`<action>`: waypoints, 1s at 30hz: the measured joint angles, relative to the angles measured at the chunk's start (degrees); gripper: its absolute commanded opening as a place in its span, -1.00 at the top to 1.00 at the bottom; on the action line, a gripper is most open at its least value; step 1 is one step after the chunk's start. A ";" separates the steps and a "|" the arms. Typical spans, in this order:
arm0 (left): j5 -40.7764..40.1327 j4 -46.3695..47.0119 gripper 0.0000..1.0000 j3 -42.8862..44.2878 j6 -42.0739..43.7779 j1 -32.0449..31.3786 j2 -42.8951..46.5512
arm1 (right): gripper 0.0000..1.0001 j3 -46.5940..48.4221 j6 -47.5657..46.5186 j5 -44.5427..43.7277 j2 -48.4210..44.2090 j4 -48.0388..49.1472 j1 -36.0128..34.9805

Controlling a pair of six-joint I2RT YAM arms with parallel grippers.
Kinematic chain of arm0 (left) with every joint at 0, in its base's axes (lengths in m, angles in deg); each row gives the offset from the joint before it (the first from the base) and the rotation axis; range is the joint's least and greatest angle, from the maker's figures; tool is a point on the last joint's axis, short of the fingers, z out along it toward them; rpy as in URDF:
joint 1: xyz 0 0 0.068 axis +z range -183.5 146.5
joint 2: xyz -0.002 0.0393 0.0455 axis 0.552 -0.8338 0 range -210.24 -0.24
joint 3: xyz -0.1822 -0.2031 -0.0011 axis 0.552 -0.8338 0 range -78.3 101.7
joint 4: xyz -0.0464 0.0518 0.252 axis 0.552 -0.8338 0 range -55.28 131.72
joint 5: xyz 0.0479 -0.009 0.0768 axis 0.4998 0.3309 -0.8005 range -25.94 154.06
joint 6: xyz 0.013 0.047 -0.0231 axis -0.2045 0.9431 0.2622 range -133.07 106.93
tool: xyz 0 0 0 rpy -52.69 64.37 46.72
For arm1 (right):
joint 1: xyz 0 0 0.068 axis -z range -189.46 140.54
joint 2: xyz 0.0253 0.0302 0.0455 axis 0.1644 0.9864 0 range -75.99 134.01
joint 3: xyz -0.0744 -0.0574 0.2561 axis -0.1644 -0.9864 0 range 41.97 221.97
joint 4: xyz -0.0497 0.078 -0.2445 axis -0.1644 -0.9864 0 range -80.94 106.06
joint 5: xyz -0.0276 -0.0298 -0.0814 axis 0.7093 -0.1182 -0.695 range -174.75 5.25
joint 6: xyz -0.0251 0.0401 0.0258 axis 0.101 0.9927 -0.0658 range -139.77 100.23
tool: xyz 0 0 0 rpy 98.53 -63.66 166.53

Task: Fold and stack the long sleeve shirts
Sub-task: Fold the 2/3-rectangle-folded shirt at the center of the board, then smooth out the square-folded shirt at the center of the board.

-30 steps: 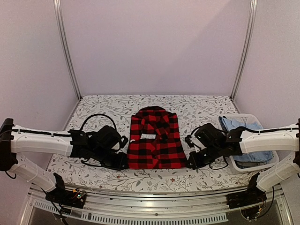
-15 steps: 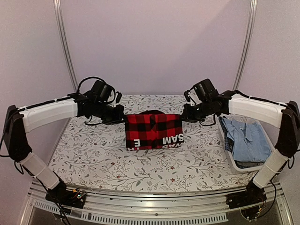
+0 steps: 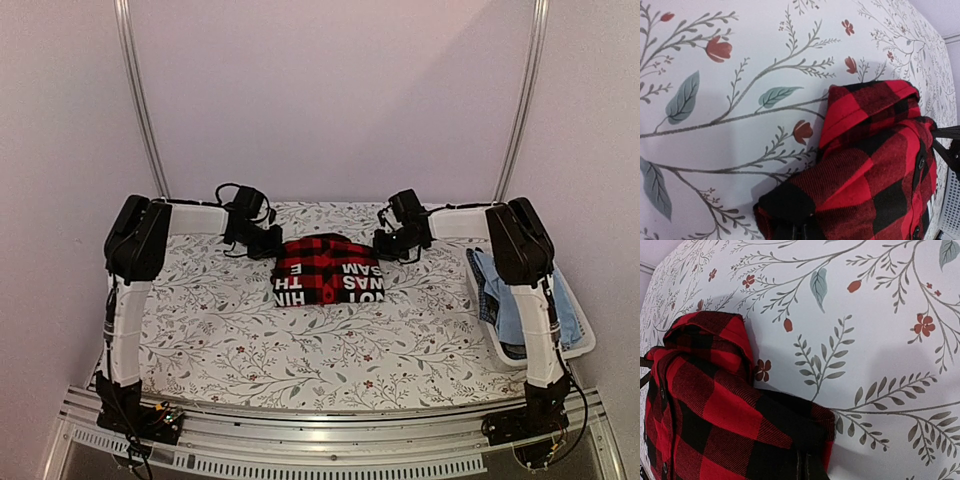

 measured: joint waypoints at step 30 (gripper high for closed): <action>4.66 16.96 0.12 -35.87 -11.17 -5.51 25.66 | 0.25 -35.63 5.77 -2.71 -31.74 7.04 -2.56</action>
